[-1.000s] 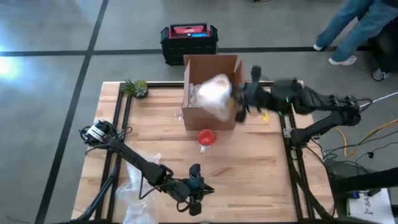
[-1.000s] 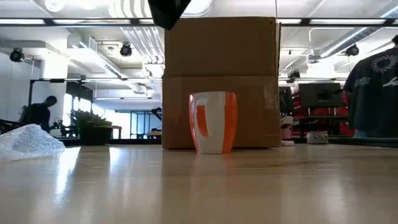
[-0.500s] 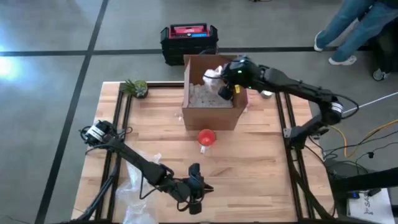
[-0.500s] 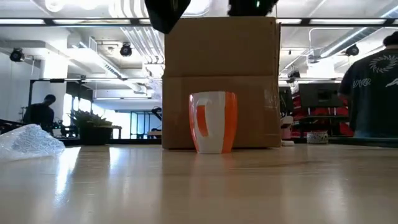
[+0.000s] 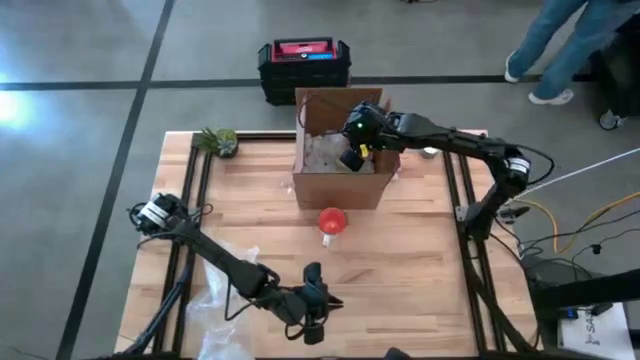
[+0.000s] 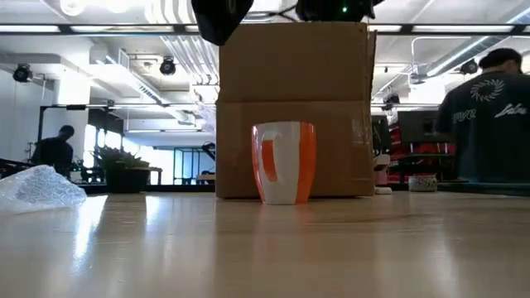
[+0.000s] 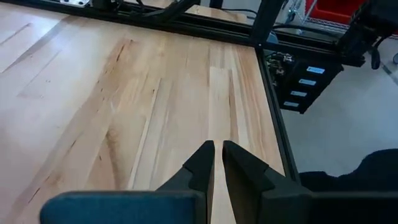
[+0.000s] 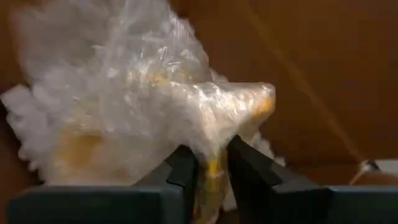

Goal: Wrap mug
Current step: Put the wrapped yellow mug into the cardboard box, then prepare the transparent bubble wrap

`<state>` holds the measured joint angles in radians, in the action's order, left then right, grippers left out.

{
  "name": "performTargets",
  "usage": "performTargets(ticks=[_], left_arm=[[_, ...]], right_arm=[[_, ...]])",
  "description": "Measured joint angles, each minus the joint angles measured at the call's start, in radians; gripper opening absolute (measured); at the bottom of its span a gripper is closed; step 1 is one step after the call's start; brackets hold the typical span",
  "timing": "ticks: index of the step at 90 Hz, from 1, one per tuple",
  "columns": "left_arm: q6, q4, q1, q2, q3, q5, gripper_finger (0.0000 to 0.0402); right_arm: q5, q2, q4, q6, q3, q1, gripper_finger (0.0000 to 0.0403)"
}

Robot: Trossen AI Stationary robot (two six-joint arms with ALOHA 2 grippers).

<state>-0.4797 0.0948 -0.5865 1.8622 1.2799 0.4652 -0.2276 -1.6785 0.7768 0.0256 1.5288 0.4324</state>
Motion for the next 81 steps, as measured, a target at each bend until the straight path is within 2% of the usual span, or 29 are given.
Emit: performTargets(ticks=[23, 44, 72, 81], left_arm=[[-0.025, 0.001, 0.002, 0.0, -0.023, 0.0, 0.002], [-0.031, 0.019, 0.006, 0.0, -0.039, 0.008, 0.002], [-0.027, 0.025, 0.006, 0.0, -0.04, 0.023, 0.002], [-0.027, 0.024, 0.006, 0.0, -0.041, 0.023, 0.002]], right_arm=[[-0.031, -0.038, 0.027, -0.005, 0.0, 0.0, 0.0172], [-0.108, 0.069, 0.023, -0.063, 0.034, 0.001, 0.0238], [-0.132, 0.236, 0.034, -0.078, 0.14, -0.019, 0.0282], [-0.062, 0.294, 0.042, -0.077, 0.146, -0.049, 0.0287]])
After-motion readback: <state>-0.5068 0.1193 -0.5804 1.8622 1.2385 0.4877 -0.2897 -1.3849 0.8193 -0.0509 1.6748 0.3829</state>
